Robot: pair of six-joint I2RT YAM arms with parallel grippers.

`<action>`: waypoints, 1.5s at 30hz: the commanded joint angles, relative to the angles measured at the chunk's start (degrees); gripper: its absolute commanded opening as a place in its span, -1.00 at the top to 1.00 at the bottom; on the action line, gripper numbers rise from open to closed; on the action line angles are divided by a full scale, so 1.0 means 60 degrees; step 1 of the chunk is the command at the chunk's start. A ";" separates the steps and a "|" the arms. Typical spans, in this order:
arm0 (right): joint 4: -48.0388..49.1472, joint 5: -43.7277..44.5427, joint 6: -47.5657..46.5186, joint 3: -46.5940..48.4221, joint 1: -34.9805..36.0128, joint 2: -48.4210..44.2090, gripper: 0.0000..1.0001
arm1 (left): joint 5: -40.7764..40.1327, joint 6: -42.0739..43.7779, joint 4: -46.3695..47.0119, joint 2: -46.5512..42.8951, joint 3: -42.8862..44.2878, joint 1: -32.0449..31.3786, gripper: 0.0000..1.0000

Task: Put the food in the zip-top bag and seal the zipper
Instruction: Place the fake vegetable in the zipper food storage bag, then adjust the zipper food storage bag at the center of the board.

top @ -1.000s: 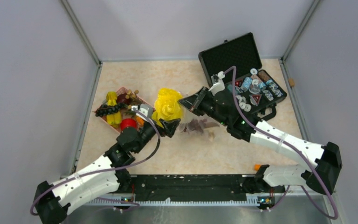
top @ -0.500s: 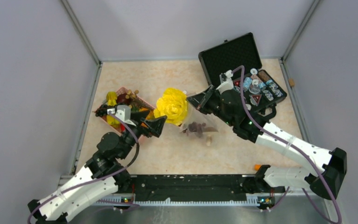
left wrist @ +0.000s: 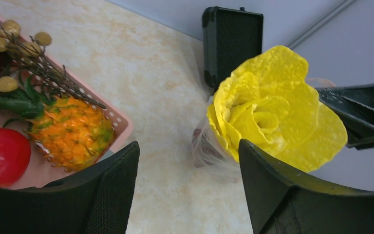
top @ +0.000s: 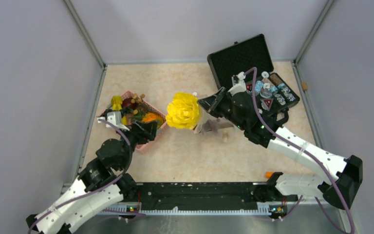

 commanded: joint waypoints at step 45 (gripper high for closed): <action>0.0323 -0.0398 -0.0175 -0.0120 -0.0729 -0.1039 1.00 | 0.5390 -0.3064 0.2521 0.2481 -0.1683 0.3771 -0.55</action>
